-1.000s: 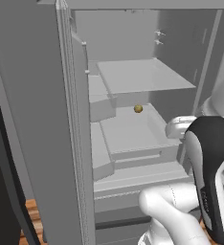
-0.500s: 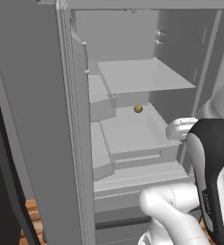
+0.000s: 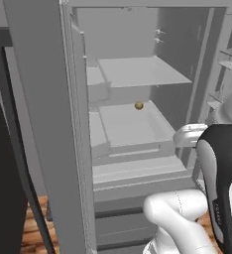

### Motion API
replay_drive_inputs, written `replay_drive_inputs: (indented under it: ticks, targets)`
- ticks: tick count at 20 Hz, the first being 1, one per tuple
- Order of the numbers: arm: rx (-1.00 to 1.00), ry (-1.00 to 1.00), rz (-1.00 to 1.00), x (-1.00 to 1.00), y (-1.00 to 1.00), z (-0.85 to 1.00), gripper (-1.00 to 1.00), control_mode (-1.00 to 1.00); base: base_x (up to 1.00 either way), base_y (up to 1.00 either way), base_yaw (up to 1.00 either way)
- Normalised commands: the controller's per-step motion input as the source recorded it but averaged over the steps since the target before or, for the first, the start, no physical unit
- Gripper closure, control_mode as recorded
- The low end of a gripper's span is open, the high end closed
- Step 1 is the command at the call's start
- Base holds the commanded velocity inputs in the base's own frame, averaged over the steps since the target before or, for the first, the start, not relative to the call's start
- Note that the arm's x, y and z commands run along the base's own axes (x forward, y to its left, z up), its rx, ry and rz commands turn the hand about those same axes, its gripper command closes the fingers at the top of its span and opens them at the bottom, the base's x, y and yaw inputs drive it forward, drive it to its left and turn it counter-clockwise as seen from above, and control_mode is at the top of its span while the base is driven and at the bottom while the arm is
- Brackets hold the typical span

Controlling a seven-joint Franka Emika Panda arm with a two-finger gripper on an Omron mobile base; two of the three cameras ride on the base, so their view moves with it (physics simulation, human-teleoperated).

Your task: Retrieve the butter from the fridge and place it on a plate on the dining table. Then retrieve the butter knife by the fridge and place it near the plate.

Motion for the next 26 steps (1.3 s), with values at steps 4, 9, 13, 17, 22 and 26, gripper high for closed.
replay_drive_inputs:
  ticks: [4, 9, 13, 17, 22, 26]
  targets:
    - [0.00, 0.00, 0.00, 0.00, 0.00, 0.00, 1.00, 1.00, -1.00, 0.01, 0.00]
    - [0.00, 0.00, 0.00, 0.00, 0.00, 0.00, 1.00, 1.00, -0.85, 0.25, -0.09]
    - [0.00, 0.00, 0.00, 0.00, 0.00, 0.00, 1.00, 1.00, -0.71, 0.35, -0.23]
    - [0.00, 0.00, 0.00, 0.00, 0.00, 0.00, 1.00, 1.00, -0.61, 0.51, -0.44]
    - [0.00, 0.00, 0.00, 0.00, 0.00, 0.00, 1.00, 1.00, -0.70, 0.37, -0.61]
    - [0.00, 0.00, 0.00, 0.00, 0.00, 0.00, 1.00, 1.00, -0.81, 0.10, -0.77]
